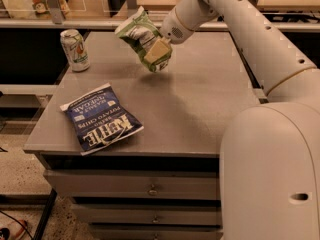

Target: Move green jalapeno chip bag near 7up can

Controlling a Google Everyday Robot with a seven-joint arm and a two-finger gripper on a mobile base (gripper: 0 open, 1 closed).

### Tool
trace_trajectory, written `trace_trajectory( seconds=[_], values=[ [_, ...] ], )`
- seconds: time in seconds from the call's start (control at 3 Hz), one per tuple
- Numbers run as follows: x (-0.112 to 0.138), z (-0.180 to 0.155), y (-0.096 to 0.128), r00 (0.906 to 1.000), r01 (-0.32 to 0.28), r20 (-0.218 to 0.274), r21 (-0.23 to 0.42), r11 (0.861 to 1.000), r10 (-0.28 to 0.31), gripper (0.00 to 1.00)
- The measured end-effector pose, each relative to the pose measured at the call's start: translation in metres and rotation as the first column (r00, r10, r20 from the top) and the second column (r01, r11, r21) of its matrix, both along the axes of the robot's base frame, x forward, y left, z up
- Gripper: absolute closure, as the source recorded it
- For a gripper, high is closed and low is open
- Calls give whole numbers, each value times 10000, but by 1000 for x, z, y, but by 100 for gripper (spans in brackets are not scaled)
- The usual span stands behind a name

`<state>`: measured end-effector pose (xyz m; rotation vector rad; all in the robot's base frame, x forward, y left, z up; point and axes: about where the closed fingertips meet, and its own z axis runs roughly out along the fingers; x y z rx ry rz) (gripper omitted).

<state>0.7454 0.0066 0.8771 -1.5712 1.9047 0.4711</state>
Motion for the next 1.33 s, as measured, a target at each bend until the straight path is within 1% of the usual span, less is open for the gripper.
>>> trace_trajectory(
  seconds=[0.33, 0.67, 1.0, 1.33],
  values=[
    [2, -11, 27, 9993, -377, 80, 13, 9993, 377, 100],
    [5, -20, 50, 9968, -774, 209, -133, 9969, 777, 100],
    [5, -26, 67, 9938, -1105, 119, -118, 9938, 1107, 100],
    [1, -25, 81, 9888, -1489, 59, -164, 9887, 1490, 100]
  ],
)
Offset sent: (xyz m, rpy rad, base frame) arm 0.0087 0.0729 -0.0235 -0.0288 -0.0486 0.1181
